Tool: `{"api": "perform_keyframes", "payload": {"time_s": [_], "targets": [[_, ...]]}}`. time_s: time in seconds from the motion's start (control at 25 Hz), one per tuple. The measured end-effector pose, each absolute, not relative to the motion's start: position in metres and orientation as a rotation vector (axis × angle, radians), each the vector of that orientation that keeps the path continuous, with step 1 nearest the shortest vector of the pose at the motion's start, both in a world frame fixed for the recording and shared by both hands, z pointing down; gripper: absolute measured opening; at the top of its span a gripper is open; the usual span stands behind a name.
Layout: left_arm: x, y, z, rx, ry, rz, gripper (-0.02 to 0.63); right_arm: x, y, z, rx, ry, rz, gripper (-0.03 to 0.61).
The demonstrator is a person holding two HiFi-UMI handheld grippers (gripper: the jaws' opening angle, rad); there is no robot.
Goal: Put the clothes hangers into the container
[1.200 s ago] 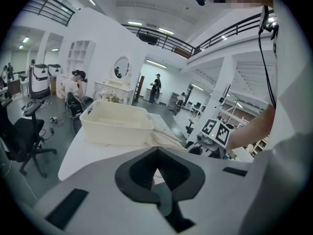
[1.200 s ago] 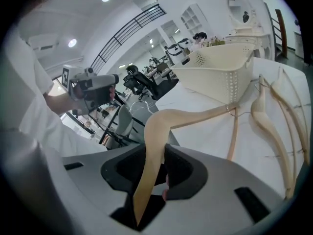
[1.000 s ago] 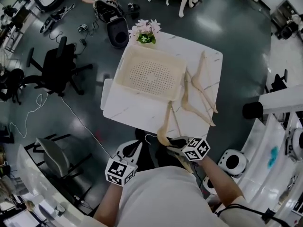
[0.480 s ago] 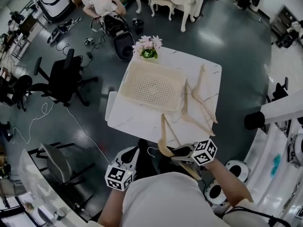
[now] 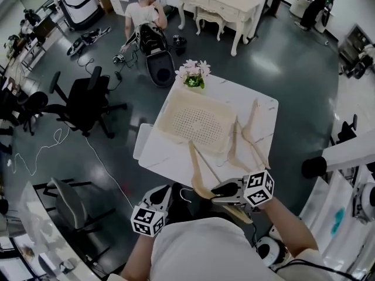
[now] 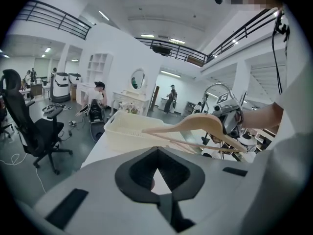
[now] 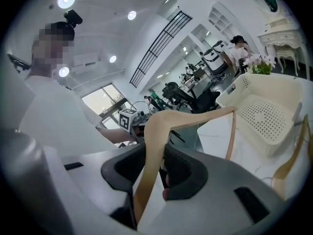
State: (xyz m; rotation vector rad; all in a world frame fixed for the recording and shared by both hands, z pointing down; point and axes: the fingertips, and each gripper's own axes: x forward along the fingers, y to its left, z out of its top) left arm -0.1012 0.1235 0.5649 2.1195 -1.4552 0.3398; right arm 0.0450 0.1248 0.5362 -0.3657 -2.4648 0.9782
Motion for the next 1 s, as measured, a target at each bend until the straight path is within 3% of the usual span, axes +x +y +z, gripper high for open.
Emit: {"api": "perform_keyframes", "payload": {"time_s": [0.4, 1.0], "targets": [[-0.12, 0.072, 0.551, 2.194, -1.409, 0.336, 0.008, -0.019, 0.014, 0.549, -0.304, -2.411, 0.822, 0.132], [-0.168, 0.032, 0.562, 2.173, -1.335, 0.337, 0.008, -0.088, -0.091, 0.678, -0.15, -2.153, 0.804, 0.132]]}}
